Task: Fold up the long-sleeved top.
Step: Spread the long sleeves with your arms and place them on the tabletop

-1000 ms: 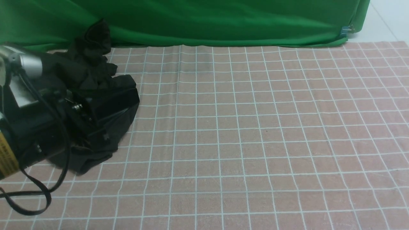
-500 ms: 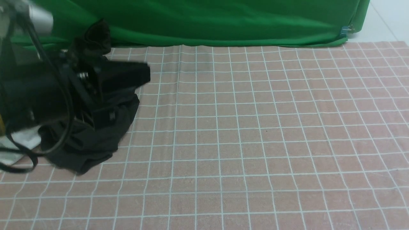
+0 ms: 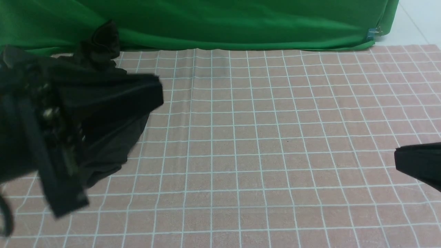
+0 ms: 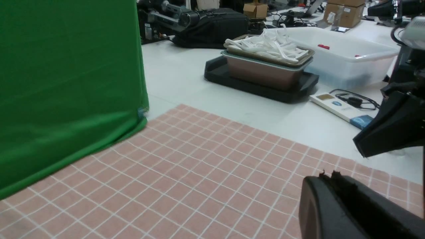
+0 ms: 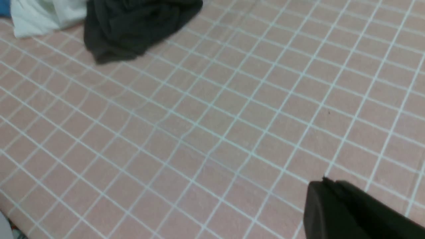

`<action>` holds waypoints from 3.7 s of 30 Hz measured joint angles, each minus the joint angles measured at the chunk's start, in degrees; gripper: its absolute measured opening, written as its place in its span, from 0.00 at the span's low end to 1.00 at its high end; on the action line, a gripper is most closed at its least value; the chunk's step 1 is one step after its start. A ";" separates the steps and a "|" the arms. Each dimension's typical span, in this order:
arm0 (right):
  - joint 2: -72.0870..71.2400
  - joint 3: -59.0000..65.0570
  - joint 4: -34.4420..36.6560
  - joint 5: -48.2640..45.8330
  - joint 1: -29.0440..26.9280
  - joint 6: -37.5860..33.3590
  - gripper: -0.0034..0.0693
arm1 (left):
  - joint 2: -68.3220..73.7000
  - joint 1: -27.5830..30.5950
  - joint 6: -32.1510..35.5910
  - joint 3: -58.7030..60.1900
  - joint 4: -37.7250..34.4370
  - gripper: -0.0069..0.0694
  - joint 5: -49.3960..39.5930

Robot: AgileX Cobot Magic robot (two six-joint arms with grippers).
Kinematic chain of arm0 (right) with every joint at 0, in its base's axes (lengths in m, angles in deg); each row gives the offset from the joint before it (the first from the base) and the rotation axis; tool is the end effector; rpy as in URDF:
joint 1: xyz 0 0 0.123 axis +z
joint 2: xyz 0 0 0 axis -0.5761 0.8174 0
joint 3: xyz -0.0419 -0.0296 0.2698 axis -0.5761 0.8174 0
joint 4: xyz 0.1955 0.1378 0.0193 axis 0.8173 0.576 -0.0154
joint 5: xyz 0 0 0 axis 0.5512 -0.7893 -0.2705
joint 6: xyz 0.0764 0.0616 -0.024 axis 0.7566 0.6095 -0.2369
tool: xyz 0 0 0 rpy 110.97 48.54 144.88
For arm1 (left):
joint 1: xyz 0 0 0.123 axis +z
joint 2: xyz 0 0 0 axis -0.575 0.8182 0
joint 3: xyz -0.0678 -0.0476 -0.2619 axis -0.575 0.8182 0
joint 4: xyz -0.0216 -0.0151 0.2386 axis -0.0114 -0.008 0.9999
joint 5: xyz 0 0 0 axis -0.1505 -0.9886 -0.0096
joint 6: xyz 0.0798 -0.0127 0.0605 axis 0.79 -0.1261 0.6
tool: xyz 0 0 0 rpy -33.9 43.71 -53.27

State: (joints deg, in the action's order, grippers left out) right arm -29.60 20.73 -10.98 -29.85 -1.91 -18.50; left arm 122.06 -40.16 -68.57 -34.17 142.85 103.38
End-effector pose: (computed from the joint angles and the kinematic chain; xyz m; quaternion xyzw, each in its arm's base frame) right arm 0.1123 0.0804 0.3301 -0.2044 0.8633 0.1868 0.4220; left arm 0.1182 -0.0866 0.3586 0.3276 0.6606 -0.3147 0.5977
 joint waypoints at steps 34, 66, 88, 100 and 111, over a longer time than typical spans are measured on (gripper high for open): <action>-0.10 -0.21 0.00 3.21 0.02 0.23 0.20 | 6.63 0.00 66.94 8.62 -54.94 0.11 -29.37; -0.10 -0.21 -4.27 3.20 0.02 -10.15 0.29 | 17.75 -0.07 119.39 -8.62 -115.27 0.11 -106.49; -0.14 -0.21 -4.32 16.97 0.02 -8.67 0.37 | 32.35 -0.07 123.54 -10.23 -116.62 0.14 -102.92; -0.14 -0.21 -4.72 16.91 0.02 -7.52 0.37 | 43.70 -0.07 123.24 -10.33 -105.42 0.66 -93.35; -0.14 -0.21 -4.72 15.53 0.02 -6.32 0.37 | 51.81 -0.07 114.21 -14.63 -97.04 0.80 -73.00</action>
State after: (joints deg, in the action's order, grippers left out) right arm -29.74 20.52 -15.69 -14.33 -1.89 -24.82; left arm 173.87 -40.23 45.63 -48.79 45.81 30.38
